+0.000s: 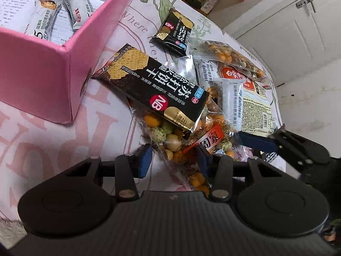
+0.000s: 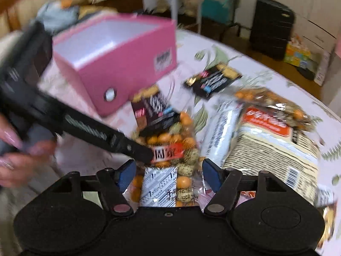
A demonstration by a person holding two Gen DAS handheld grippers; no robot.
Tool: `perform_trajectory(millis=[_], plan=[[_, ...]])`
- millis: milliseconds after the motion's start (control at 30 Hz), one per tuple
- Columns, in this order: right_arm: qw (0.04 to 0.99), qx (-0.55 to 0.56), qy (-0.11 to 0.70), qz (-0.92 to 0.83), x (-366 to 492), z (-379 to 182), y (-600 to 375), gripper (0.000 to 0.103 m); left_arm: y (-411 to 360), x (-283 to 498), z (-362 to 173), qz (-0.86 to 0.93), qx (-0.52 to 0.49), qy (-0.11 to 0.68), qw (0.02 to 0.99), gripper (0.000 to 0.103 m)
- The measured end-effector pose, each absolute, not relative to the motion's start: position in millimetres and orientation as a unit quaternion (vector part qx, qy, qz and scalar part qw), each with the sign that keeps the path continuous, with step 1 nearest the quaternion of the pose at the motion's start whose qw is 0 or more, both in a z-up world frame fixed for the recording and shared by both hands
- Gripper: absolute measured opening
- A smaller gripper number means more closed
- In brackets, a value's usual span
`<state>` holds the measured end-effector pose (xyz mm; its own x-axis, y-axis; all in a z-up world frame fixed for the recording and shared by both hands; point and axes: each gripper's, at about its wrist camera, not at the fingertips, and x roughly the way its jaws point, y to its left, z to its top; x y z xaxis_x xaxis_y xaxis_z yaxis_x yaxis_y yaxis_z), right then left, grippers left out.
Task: Organize snacks
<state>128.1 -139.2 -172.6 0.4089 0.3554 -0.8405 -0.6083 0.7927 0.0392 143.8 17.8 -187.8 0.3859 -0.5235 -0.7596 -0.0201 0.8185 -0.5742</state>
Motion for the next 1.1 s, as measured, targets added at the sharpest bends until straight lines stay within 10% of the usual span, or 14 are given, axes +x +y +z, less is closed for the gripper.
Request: perform_trajectory(millis=[167, 1100], plan=[[0.823, -0.152, 0.449, 0.313, 120.3, -180.7, -131.8, 0.093, 9.9, 140.3, -185.5, -0.156, -0.247, 0.529, 0.797, 0.044], [0.877, -0.05, 0.457, 0.139, 52.1, -134.6, -137.6, 0.082, -34.8, 105.6, -116.9, -0.262, -0.096, 0.558, 0.782, 0.047]])
